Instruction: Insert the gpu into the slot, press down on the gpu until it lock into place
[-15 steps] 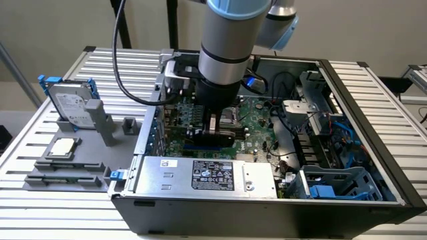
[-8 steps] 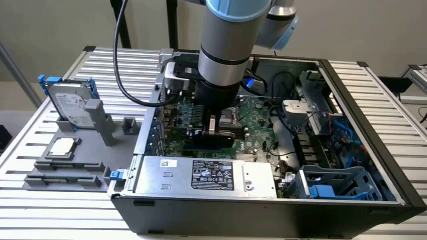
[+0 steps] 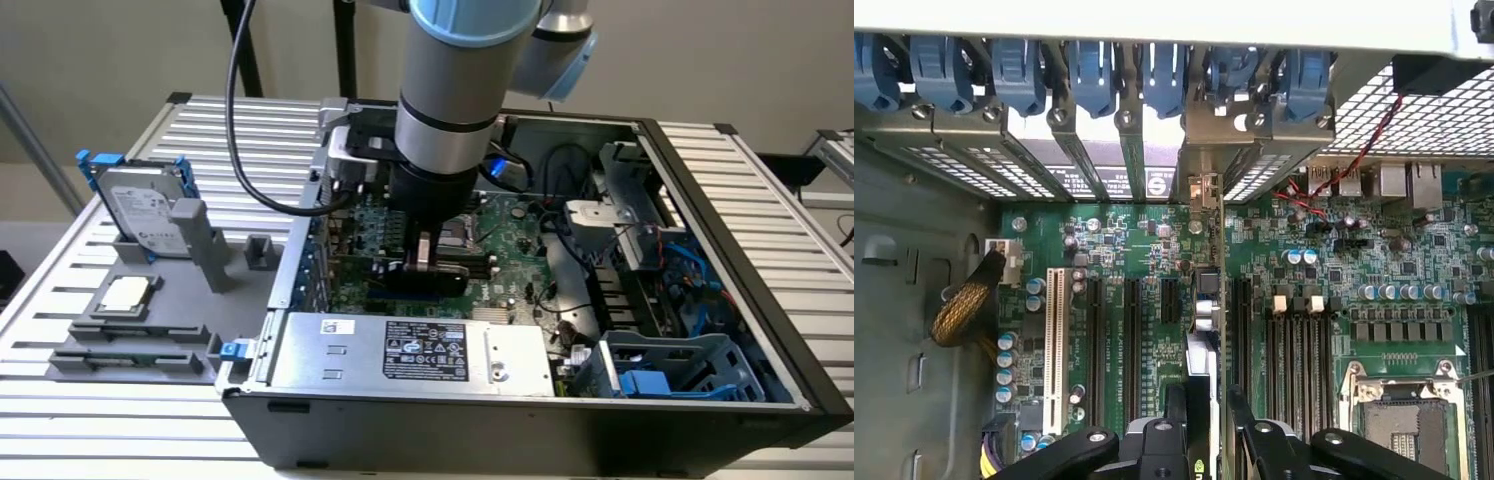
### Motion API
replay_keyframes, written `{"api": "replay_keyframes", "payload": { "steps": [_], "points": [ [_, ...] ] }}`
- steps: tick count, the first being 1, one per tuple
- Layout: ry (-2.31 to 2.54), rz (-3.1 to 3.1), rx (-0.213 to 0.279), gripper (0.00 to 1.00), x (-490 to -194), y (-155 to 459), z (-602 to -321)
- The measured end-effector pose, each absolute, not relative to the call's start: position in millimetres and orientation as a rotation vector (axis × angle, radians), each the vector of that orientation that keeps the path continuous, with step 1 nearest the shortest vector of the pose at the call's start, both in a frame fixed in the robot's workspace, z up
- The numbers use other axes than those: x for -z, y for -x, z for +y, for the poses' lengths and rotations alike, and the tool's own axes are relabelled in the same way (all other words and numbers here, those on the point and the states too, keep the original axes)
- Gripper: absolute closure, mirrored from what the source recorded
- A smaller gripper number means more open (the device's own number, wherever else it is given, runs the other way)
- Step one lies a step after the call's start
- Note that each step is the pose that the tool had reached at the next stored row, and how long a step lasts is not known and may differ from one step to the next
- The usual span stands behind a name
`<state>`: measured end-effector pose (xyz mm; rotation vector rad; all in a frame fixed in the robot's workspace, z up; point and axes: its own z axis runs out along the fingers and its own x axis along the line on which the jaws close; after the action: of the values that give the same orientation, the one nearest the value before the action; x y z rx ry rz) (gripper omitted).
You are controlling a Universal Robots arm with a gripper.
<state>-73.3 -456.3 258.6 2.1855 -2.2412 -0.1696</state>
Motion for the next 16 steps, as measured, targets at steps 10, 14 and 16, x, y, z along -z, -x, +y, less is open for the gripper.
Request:
{"api": "replay_keyframes", "payload": {
  "steps": [10,14,16],
  "points": [
    [-2.192,-2.233,0.169,0.74,-254.1,73.5,-456.3],
    [-2.195,-2.230,0.169,0.74,-253.2,73.5,-456.3],
    [-2.197,-2.229,0.169,0.74,-253.1,73.5,-456.3]
  ]
}}
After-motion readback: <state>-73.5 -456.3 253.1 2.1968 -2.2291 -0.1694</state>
